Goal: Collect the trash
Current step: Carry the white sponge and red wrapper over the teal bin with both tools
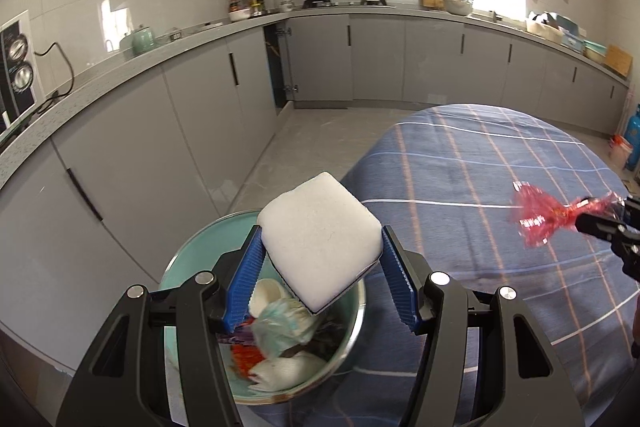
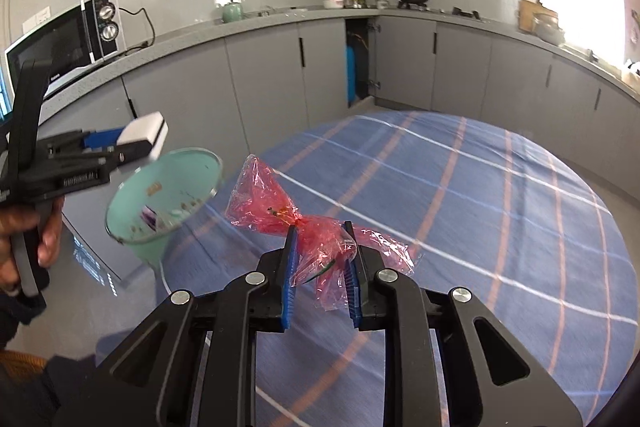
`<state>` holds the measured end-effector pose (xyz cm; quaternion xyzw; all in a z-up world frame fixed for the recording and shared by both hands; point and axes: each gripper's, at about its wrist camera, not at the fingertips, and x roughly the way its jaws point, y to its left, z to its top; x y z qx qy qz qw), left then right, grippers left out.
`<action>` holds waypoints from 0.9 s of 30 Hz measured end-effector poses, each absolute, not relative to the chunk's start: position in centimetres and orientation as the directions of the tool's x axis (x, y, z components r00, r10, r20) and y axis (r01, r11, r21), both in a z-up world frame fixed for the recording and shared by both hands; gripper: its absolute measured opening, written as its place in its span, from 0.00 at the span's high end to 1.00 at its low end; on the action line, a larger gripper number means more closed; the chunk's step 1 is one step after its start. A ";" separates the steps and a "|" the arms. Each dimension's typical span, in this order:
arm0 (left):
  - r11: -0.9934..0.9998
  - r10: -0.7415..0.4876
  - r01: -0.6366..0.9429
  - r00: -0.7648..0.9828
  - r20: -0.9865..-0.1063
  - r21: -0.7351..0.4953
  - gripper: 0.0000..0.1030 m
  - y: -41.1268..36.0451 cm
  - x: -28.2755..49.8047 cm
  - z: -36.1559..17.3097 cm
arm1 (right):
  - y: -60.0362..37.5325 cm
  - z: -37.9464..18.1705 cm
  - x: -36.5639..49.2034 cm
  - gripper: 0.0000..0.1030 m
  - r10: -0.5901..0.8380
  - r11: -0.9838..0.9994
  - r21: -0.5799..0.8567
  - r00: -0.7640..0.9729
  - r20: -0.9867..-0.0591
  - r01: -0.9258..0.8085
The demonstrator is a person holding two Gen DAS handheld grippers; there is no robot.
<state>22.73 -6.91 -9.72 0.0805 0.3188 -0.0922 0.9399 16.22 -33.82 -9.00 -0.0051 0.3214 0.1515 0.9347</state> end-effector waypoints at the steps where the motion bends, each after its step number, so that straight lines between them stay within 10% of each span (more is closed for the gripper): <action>1: 0.971 -0.117 0.219 0.780 -0.615 0.092 0.44 -6.5 22.7 -9.7 | -33.1 -8.8 16.7 0.79 0.289 0.951 0.089 0.748 -0.598 -0.296; 27: 0.992 0.033 0.043 0.809 -0.587 0.115 0.44 1.7 22.4 -10.3 | -21.9 -8.0 23.2 0.79 0.406 0.901 0.116 0.722 -0.560 -0.418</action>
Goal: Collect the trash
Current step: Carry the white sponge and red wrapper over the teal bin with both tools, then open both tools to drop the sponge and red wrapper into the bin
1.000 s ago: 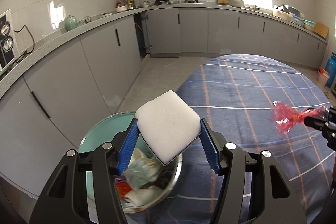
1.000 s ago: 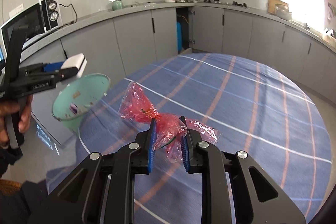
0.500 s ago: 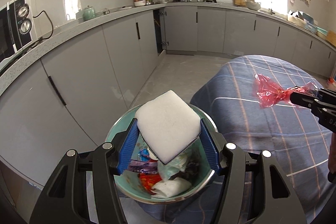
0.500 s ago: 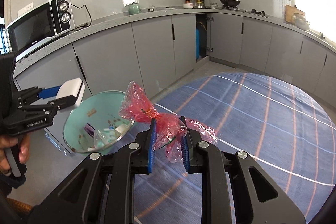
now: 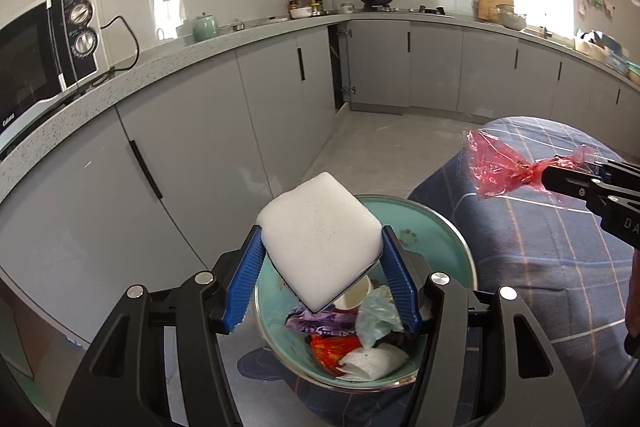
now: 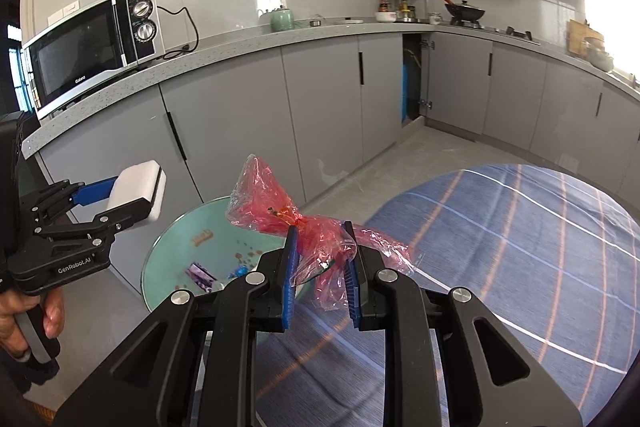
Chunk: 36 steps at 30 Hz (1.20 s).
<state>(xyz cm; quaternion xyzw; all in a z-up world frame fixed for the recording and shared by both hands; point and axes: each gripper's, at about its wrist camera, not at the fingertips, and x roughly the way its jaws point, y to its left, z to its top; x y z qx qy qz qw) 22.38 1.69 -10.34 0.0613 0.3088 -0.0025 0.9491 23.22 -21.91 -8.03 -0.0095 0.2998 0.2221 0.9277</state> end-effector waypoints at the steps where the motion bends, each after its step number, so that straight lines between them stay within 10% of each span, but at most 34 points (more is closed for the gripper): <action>1: 0.993 0.037 0.036 0.808 -0.587 0.113 0.44 2.0 22.4 -10.4 | -21.7 -8.1 23.4 0.79 0.408 0.900 0.115 0.720 -0.561 -0.420; 26: 0.998 0.041 0.000 0.808 -0.587 0.070 0.38 4.5 22.7 -9.7 | -17.3 -9.2 26.1 0.79 0.444 0.870 0.102 0.675 -0.590 -0.483; 36: 0.997 0.041 0.005 0.812 -0.582 0.077 0.22 4.1 22.6 -9.9 | -16.8 -9.6 26.3 0.50 0.459 0.864 0.109 0.678 -0.575 -0.492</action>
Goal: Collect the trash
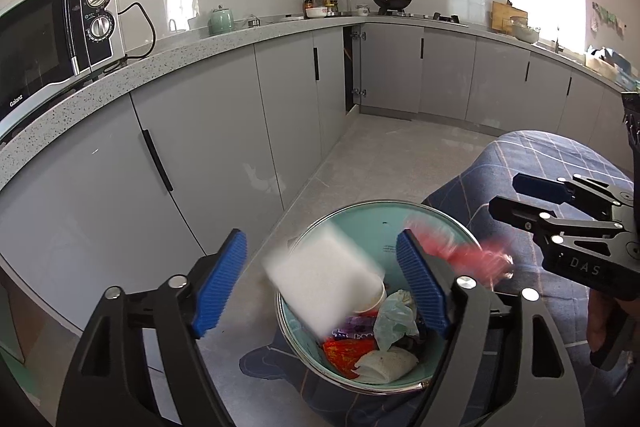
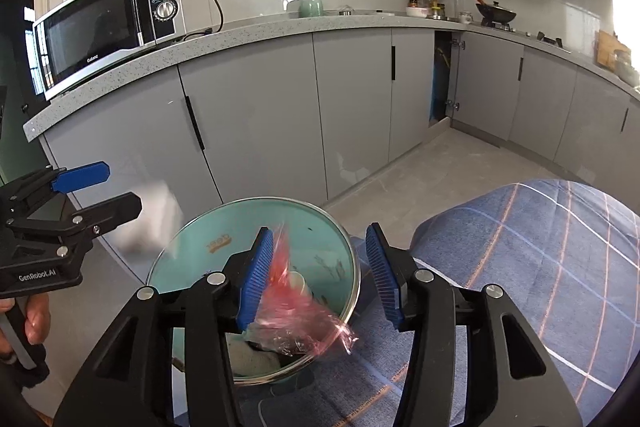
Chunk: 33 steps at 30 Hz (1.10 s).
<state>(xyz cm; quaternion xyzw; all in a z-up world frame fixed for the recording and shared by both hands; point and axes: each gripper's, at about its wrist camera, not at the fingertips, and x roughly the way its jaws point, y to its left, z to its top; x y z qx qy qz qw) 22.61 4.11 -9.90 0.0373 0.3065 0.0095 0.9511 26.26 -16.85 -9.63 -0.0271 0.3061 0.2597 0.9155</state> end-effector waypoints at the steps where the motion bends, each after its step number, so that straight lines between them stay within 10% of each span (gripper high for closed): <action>1: 0.997 0.045 0.001 0.814 -0.580 0.078 0.19 4.1 22.6 -9.9 | -17.0 -9.6 26.2 0.48 0.459 0.865 0.113 0.680 -0.572 -0.489; 33: 0.995 0.041 0.003 0.891 -0.452 0.096 0.05 3.6 16.6 -5.0 | -25.1 -4.4 15.6 0.37 0.362 0.932 0.134 0.823 -0.439 -0.338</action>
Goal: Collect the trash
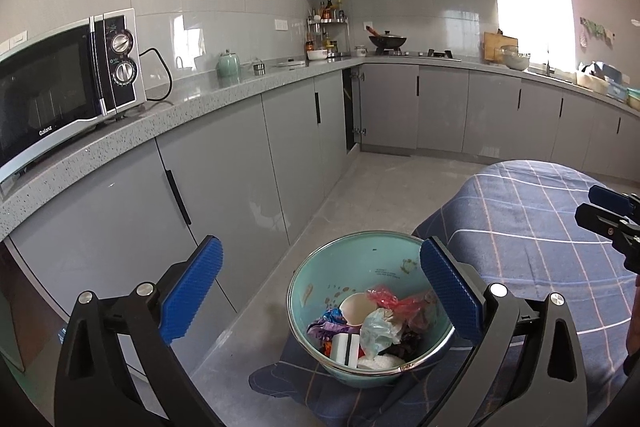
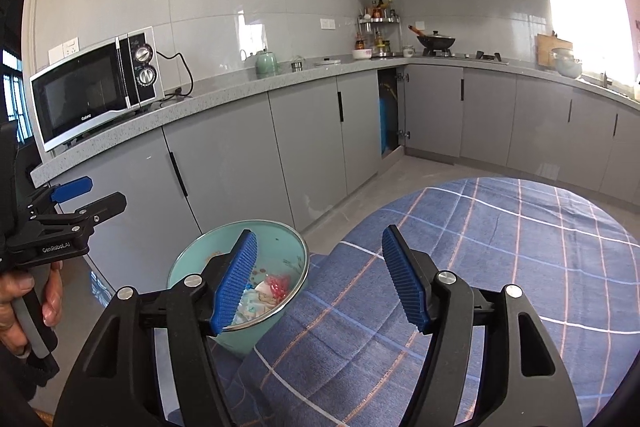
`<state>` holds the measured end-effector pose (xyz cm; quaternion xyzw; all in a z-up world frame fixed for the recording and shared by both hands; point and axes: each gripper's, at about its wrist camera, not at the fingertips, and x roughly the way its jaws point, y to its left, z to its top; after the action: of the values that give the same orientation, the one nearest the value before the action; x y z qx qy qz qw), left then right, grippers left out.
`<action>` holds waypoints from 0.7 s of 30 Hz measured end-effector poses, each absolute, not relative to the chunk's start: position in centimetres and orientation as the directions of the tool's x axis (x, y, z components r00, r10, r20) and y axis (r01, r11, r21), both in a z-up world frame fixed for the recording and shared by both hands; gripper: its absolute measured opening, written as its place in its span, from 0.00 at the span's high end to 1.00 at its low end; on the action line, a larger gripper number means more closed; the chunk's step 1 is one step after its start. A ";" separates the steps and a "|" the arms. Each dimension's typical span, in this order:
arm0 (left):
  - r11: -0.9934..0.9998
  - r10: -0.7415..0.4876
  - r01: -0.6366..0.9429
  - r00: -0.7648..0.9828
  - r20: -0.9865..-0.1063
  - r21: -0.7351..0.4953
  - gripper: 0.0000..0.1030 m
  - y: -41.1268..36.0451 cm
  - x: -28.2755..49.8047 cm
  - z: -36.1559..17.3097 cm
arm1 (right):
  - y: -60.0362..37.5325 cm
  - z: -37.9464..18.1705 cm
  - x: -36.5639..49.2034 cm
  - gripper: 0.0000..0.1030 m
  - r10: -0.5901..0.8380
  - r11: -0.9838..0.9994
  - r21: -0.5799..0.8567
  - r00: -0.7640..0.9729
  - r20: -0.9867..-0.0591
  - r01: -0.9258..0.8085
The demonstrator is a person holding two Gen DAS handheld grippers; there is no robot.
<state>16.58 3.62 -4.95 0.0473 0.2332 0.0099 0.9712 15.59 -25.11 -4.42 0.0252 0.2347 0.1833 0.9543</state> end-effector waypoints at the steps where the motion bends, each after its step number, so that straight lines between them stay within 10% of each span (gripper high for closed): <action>1: 0.995 0.040 0.003 0.893 -0.449 0.095 0.05 3.6 16.5 -4.8 | -25.1 -4.3 15.5 0.37 0.361 0.932 0.134 0.824 -0.436 -0.337; 21: 0.995 0.043 -0.002 0.900 -0.435 0.096 0.05 3.8 16.0 -4.3 | -25.7 -4.1 15.0 0.37 0.335 0.942 0.119 0.844 -0.418 -0.315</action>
<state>15.96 3.76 -4.34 0.0467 0.2238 0.0115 0.9734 15.04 -25.72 -4.05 0.0230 0.2216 0.1693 0.9601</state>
